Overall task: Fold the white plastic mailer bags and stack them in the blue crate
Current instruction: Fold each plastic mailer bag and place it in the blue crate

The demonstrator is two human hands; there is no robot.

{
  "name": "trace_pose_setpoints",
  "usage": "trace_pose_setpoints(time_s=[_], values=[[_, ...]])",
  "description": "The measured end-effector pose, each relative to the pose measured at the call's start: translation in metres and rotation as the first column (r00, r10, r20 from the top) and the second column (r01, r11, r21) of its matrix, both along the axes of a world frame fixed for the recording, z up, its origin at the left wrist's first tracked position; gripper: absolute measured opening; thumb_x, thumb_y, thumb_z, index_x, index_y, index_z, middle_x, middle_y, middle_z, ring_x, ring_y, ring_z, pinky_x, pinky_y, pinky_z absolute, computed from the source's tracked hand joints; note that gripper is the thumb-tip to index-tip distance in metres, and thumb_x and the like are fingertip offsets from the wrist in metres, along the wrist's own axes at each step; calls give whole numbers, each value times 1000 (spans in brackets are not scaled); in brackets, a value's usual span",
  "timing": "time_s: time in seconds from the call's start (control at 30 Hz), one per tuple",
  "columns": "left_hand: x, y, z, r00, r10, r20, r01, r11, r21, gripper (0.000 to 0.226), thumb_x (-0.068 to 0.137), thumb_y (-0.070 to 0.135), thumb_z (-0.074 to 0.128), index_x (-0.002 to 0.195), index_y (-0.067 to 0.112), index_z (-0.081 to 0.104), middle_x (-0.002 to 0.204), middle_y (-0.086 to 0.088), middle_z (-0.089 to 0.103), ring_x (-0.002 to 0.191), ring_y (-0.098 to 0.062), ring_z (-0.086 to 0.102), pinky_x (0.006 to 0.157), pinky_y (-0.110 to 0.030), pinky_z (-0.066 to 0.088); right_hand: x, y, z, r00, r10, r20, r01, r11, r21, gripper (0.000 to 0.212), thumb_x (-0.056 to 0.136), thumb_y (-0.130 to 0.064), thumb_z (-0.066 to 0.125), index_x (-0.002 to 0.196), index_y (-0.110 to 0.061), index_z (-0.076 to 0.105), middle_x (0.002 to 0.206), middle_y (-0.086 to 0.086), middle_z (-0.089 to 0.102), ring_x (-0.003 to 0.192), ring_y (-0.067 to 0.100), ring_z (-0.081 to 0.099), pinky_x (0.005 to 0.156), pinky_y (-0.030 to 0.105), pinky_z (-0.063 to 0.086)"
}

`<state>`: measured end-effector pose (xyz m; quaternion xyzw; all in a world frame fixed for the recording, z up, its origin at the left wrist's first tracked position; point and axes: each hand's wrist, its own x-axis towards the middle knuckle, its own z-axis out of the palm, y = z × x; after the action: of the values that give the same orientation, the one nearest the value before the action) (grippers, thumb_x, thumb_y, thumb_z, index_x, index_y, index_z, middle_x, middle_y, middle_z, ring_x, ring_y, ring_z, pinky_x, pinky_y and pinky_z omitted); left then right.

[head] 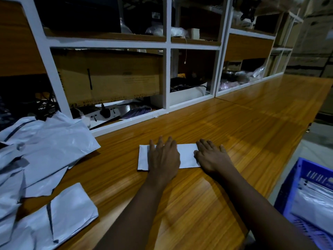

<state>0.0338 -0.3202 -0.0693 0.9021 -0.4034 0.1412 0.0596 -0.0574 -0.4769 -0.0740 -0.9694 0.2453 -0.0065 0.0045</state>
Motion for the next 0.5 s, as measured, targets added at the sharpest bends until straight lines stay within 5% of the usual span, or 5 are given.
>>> trace_pose_setpoints(time_s=[0.23, 0.5], values=[[-29, -46, 12, 993, -63, -102, 70, 996, 64, 56, 97, 40, 56, 147, 23, 37, 157, -3, 34, 148, -30, 20, 119, -56, 10, -6, 5, 7, 991, 133, 7, -133, 990, -35, 57, 107, -41, 23, 159, -22, 9, 167, 0, 3, 153, 23, 5, 115, 56, 16], [-17, -39, 2, 991, -44, -127, 57, 993, 101, 57, 103, 38, 39, 155, 22, 22, 163, -1, 19, 148, -32, 17, 118, -57, 11, -4, 5, 7, 995, 86, -50, -86, 996, 0, 57, 106, -42, 12, 159, -23, -1, 167, -3, -5, 153, 22, -2, 118, 61, 8]])
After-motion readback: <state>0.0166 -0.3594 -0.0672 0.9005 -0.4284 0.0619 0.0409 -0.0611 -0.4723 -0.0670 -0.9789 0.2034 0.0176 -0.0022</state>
